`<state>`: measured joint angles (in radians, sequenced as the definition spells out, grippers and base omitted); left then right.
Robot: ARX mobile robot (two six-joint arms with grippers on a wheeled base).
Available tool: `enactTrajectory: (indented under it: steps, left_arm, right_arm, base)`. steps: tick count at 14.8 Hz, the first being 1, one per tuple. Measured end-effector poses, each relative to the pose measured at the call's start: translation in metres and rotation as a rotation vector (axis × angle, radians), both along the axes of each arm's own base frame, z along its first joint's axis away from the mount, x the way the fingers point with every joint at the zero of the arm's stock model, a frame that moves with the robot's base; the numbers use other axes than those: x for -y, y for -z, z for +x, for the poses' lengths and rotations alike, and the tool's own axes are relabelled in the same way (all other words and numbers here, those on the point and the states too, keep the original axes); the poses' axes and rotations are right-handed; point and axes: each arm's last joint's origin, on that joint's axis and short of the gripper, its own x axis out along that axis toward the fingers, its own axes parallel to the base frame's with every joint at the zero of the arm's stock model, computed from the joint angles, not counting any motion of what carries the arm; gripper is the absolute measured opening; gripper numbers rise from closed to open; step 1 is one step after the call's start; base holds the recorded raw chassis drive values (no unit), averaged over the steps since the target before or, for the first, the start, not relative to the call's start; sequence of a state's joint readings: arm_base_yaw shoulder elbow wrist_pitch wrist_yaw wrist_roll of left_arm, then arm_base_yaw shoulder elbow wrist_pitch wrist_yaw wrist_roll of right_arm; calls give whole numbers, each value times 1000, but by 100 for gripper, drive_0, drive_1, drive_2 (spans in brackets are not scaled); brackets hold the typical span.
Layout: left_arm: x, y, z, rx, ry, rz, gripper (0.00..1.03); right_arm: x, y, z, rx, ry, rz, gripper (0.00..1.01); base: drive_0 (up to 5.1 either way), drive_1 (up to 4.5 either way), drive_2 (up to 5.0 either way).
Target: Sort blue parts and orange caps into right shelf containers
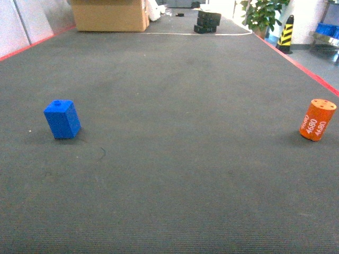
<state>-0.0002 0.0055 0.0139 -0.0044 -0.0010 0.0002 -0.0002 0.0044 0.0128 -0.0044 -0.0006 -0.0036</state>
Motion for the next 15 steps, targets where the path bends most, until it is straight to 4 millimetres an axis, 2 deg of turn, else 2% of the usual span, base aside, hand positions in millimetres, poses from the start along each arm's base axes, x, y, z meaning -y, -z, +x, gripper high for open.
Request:
enactTrajectory:
  steps: [15]
  left_arm:
    - [0,0,0,0,0,0,98]
  right_arm:
    - [0,0,0,0,0,0,98]
  base:
    - [0,0,0]
